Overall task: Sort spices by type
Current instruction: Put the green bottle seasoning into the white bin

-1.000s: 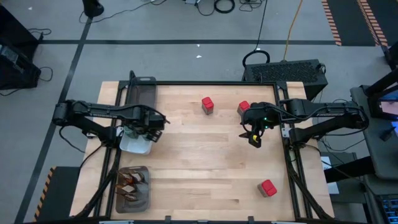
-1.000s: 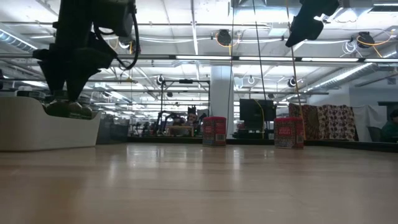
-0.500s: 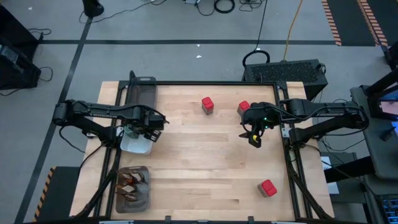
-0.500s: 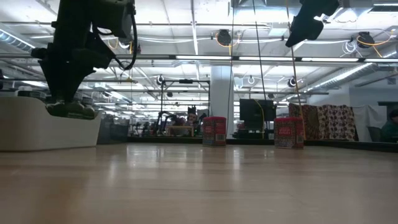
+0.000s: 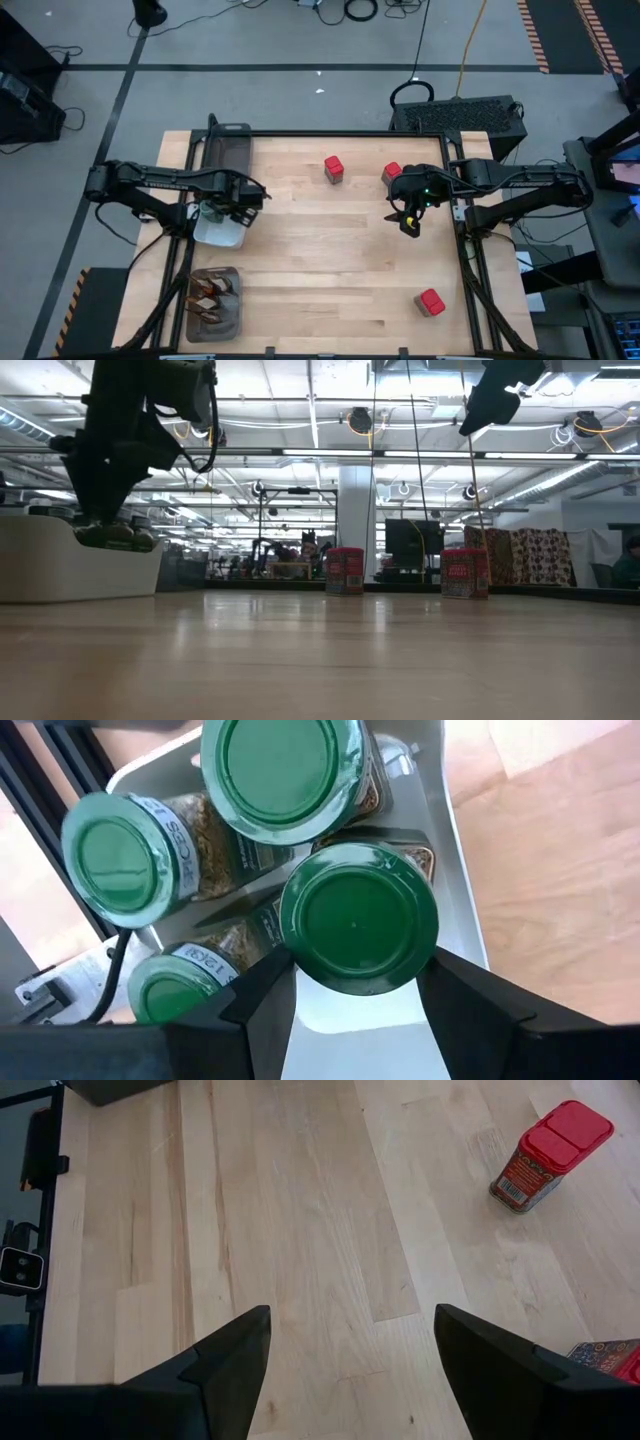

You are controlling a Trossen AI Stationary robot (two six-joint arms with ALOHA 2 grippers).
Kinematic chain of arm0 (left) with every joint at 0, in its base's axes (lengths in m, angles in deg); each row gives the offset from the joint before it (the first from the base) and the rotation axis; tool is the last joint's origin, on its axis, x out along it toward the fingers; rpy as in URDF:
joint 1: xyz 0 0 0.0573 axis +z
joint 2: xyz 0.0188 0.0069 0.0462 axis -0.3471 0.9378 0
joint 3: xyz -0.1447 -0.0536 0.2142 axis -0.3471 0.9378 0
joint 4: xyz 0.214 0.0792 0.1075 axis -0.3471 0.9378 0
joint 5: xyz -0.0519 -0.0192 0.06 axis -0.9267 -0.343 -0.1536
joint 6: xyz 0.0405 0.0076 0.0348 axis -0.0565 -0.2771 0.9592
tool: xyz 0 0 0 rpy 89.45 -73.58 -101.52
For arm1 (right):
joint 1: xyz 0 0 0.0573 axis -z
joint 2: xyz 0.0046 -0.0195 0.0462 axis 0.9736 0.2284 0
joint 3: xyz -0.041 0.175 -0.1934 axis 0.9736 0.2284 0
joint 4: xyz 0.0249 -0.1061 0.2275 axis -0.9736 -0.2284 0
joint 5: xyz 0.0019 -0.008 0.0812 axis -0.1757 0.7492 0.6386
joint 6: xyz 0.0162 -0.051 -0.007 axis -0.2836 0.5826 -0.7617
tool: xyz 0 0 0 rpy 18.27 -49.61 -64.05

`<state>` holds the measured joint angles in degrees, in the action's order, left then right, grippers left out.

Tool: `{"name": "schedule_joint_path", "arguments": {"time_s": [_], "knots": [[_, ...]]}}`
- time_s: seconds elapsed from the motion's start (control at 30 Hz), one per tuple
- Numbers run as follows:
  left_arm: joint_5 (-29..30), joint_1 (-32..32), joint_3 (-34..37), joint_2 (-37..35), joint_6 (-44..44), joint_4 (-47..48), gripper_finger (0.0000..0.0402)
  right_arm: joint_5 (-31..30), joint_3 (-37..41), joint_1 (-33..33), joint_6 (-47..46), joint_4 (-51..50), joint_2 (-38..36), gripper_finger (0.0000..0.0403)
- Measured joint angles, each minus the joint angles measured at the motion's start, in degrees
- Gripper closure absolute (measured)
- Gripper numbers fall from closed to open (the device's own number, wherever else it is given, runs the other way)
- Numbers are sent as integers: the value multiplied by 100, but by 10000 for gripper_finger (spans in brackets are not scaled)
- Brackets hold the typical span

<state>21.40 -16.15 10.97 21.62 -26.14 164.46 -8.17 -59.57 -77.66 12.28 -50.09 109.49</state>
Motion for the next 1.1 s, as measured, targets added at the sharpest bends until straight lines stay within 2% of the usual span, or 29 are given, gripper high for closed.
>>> {"name": "schedule_joint_path", "arguments": {"time_s": [0.4,0.8,0.93,1.1], "knots": [[117,0,0,0,-13,-11,195,0,0,2,0,2,0,138],[-155,4,0,0,-4,-5,125,0,1,1,16,0,0,138],[-143,2,0,0,-4,-7,118,0,0,2,17,2,0,138],[153,0,0,0,-10,-9,118,0,0,2,17,0,0,138]]}}
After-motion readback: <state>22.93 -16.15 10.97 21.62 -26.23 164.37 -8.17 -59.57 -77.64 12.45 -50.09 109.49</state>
